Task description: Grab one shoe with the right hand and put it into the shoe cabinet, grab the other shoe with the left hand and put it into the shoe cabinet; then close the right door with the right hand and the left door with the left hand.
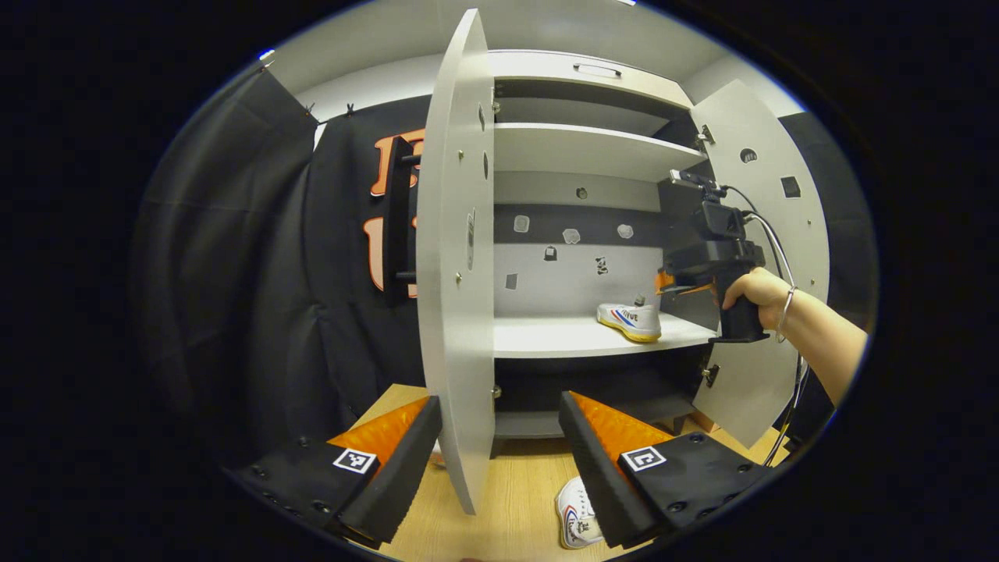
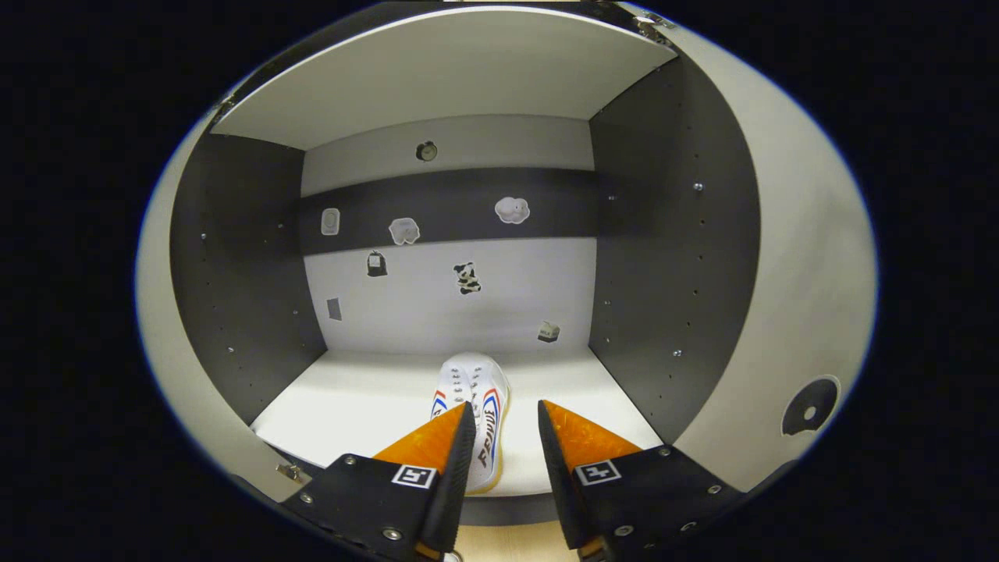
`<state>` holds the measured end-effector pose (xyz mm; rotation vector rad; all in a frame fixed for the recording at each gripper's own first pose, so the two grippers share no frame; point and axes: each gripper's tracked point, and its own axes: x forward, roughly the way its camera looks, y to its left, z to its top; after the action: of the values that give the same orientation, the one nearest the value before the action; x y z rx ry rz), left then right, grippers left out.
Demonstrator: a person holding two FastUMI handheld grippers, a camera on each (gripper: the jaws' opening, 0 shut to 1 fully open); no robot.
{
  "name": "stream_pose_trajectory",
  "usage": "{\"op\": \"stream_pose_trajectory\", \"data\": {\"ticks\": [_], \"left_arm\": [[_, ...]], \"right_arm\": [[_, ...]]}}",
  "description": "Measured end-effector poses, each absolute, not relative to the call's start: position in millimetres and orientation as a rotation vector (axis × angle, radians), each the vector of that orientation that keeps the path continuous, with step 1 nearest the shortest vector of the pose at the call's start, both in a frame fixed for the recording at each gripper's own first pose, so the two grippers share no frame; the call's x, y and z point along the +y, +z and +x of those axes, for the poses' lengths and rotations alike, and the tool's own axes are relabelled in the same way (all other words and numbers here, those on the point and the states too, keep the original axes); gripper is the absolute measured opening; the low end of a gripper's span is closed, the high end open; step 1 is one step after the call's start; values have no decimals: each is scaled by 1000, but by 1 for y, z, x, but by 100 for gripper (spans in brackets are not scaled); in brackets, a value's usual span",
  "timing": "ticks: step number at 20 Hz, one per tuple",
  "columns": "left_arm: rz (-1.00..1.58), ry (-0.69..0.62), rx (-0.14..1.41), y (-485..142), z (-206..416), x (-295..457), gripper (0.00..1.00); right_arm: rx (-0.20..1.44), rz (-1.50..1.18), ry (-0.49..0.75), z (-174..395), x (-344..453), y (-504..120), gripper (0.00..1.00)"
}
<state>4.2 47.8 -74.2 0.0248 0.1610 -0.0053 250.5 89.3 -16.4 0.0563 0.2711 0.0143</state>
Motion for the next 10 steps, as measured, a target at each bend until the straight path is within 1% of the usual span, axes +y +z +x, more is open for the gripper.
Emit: {"op": "stream_pose_trajectory", "data": {"ticks": [1, 2, 3, 5, 7, 10], "left_arm": [[25, -11, 165, -78, 3, 44, 98], [26, -16, 172, -83, 1, 40, 99], [29, -23, 178, -88, 0, 35, 98], [43, -34, 197, -99, -4, 27, 98], [50, -49, 223, -115, -8, 17, 99], [37, -86, 287, -146, -9, -1, 99]], "right_arm": [[251, 52, 20, 238, 89, -12, 56], [229, 46, 22, 225, 86, -7, 60], [208, 46, 26, 212, 85, -2, 66], [181, 49, 29, 188, 81, 3, 75], [168, 53, 31, 161, 77, 3, 82], [152, 52, 24, 125, 68, 0, 88]]}}
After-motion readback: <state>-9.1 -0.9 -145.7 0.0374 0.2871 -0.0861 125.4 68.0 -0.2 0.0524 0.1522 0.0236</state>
